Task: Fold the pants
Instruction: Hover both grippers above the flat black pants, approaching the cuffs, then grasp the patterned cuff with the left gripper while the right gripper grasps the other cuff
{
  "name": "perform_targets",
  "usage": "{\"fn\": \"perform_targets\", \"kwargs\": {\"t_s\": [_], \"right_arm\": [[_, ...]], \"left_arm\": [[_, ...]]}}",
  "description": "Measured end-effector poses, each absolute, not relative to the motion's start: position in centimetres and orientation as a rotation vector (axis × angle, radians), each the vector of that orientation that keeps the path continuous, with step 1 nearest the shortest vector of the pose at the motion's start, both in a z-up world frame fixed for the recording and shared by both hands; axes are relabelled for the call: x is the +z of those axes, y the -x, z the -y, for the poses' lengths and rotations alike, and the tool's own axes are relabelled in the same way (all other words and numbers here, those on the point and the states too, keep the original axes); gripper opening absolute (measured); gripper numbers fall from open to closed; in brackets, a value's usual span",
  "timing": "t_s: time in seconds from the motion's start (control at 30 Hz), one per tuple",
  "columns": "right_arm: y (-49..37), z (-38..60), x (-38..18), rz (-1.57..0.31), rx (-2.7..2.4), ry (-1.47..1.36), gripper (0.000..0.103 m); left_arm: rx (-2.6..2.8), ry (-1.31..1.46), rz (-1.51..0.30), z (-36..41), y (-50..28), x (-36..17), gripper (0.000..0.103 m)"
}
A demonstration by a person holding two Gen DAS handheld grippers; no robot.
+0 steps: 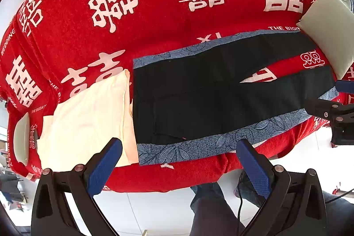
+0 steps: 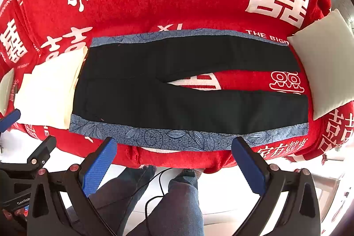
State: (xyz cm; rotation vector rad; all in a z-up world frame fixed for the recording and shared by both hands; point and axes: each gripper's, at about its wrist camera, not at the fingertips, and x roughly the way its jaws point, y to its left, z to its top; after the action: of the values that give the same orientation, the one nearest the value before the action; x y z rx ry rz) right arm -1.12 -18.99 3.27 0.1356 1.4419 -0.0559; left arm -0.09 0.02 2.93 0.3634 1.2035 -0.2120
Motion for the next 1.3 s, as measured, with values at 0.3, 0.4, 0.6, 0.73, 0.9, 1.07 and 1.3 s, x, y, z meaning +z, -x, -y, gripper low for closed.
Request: {"fn": "perform_targets", "kwargs": {"t_s": [0.3,0.4,0.6,0.73,0.9,1.07,1.3], "right_arm": [[1.1,19.0,3.4,-1.44,-0.051,-0.127,0.103],[1.1,19.0,3.4,-1.438,-0.047,-0.122,0.103],[1.2,19.6,3.4,-1.437,-0.035,-0.108,0.103],[1.5,20.3,3.4,-1.441,-0.021,-0.092,0.103],[2.2,22.0,3.0,-1.466,-0.012,-0.085,0.103],[3.1,22.9,1.7,-1.503,0.022,-0.057,0.103],[3.7,23.5,0.7,-1.53,0.029,-0.087,0.103]], "left_arm": [[-0.193,-0.353,-1.201,-0.3,0.3,3.1,0.103],[-0.186,-0.349,-1.2,-0.2,0.3,3.1,0.103],[-0.171,-0.336,-1.206,0.4,0.5,3.2,0.103],[-0.157,-0.322,-1.216,1.3,1.5,3.2,0.103],[-0.111,-0.293,-1.247,2.7,3.9,2.7,0.103],[-0.067,-0.285,-1.296,3.3,6.4,1.7,0.103],[-0.039,-0.26,-1.327,2.9,6.6,1.1,0.103]]}}
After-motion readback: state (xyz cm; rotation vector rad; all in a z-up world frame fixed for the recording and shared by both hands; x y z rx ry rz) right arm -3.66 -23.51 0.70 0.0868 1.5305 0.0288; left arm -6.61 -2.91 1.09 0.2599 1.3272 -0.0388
